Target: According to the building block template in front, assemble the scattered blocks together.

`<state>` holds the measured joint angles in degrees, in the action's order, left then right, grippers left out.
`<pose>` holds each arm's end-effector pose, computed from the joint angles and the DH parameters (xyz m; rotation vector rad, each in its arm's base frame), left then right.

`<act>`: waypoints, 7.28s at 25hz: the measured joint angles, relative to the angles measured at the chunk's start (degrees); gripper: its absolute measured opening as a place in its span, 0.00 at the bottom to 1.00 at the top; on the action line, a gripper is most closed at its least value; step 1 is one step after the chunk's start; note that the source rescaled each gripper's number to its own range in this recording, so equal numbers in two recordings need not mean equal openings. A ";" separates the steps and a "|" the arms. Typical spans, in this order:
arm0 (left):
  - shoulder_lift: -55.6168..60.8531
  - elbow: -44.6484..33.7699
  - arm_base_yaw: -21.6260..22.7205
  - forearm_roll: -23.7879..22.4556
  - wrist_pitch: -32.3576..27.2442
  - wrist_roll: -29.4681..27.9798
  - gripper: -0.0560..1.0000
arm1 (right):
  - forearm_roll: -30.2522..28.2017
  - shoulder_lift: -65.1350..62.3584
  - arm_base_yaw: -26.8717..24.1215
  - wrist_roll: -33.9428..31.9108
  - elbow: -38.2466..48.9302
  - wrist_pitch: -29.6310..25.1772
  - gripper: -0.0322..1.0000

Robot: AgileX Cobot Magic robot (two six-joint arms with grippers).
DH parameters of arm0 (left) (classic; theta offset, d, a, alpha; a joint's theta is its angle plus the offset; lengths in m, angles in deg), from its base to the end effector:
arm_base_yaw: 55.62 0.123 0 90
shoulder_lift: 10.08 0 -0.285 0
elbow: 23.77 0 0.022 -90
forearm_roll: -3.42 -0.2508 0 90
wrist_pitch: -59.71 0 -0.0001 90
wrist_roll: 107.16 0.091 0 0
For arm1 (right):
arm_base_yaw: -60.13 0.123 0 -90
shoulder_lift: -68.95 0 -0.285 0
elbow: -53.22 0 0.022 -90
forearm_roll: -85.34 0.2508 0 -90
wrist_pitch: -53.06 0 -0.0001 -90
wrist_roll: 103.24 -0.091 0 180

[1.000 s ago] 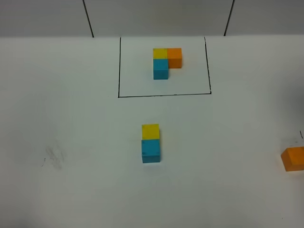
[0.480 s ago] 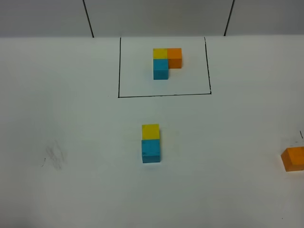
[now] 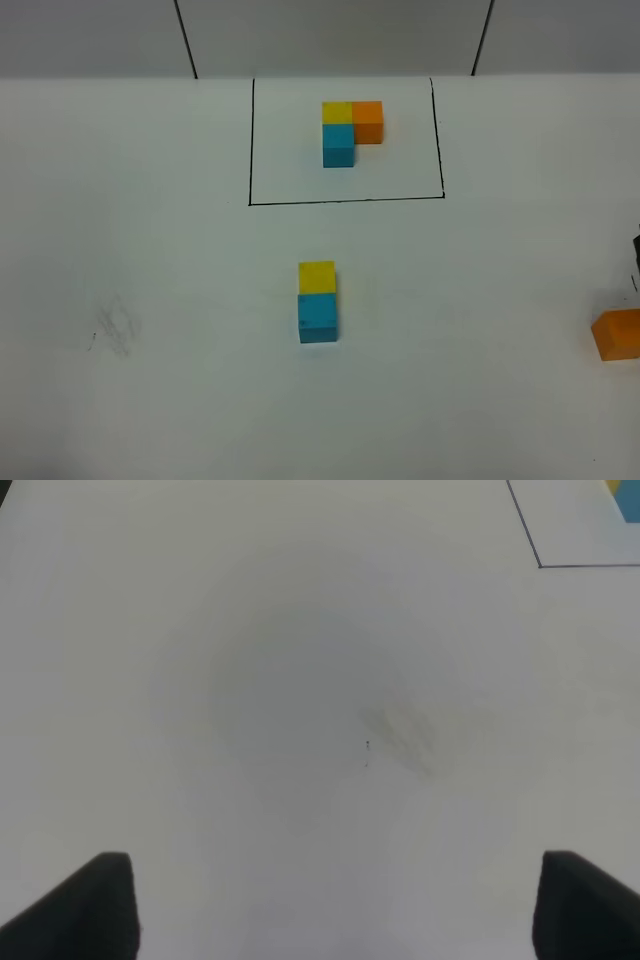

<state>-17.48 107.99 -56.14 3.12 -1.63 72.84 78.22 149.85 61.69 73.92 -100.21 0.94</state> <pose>-0.0070 0.0005 0.2780 0.0090 2.0417 0.0006 0.2327 -0.0026 0.2653 -0.0505 2.7782 -0.1362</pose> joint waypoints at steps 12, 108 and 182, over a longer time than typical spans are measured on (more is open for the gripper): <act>0.00 0.00 0.00 0.00 0.00 0.00 0.70 | 1.73 16.35 -0.05 1.43 0.33 5.61 0.85; 0.00 0.00 0.00 0.00 0.00 0.00 0.70 | 7.48 51.40 35.74 54.89 -37.05 1.32 0.26; 0.00 0.00 0.00 0.00 0.00 0.00 0.70 | -2.50 -31.90 -12.17 24.89 -5.61 -12.90 0.97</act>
<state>-17.48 107.99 -56.14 3.12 -1.63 72.84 75.73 117.94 49.53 98.81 -105.82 -11.97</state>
